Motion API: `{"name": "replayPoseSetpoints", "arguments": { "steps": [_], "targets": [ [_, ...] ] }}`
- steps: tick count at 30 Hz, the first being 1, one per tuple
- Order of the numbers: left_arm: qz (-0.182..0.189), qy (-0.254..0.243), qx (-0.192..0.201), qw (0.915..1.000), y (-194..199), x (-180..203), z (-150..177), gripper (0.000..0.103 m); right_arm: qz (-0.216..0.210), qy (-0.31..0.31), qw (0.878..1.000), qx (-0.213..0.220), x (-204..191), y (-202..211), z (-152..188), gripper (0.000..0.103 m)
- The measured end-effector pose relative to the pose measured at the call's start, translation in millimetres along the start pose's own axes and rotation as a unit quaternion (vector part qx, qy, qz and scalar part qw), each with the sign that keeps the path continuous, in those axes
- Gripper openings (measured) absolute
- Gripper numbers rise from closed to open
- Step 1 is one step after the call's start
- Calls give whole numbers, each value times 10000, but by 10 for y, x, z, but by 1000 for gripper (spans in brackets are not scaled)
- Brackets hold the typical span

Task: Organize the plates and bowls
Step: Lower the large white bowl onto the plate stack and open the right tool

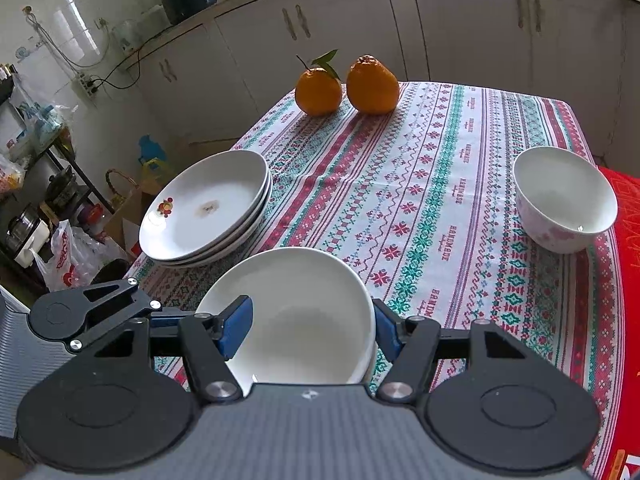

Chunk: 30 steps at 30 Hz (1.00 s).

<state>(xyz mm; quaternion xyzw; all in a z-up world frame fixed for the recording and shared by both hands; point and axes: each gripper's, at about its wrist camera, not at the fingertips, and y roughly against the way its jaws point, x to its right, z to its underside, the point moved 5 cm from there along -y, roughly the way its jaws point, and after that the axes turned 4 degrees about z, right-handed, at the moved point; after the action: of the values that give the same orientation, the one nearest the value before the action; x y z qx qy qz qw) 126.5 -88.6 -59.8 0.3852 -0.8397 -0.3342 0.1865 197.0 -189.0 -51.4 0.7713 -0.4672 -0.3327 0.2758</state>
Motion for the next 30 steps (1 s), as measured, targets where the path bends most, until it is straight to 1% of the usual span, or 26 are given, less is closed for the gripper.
{"name": "replayPoseSetpoints", "arguments": {
  "steps": [10,14,16,18,19,21,23,27,28,29,30],
  "targets": [
    [-32,-58,-7,10000,-8,19,-5,81,32,5,10000,7,9,1,0,70],
    [4,-53,10,10000,-12,23,-4,87,52,10,10000,40,25,11,0,73],
    [55,-10,16,10000,-17,17,-2,91,20,8,10000,62,16,25,4,74],
    [67,-36,52,10000,-2,20,-2,92,17,25,10000,80,6,31,3,75],
    [73,-72,69,9999,12,28,-4,92,17,30,10000,83,1,33,3,77],
    [80,-111,86,9999,40,39,-13,92,5,-3,9999,140,-5,45,1,92],
    [88,-152,112,9998,77,35,-17,92,64,-5,9997,234,-5,71,-9,99],
    [126,-278,292,9991,196,35,-59,93,116,-76,9994,332,29,122,-30,102],
    [160,-294,354,9988,219,39,-81,94,148,-92,9992,347,42,130,-28,102],
    [219,-309,416,9984,233,49,-99,97,175,-101,9992,357,53,137,-26,103],
    [282,-320,474,9980,236,58,-119,98,198,-108,9991,363,61,142,-21,103]
  ]
}}
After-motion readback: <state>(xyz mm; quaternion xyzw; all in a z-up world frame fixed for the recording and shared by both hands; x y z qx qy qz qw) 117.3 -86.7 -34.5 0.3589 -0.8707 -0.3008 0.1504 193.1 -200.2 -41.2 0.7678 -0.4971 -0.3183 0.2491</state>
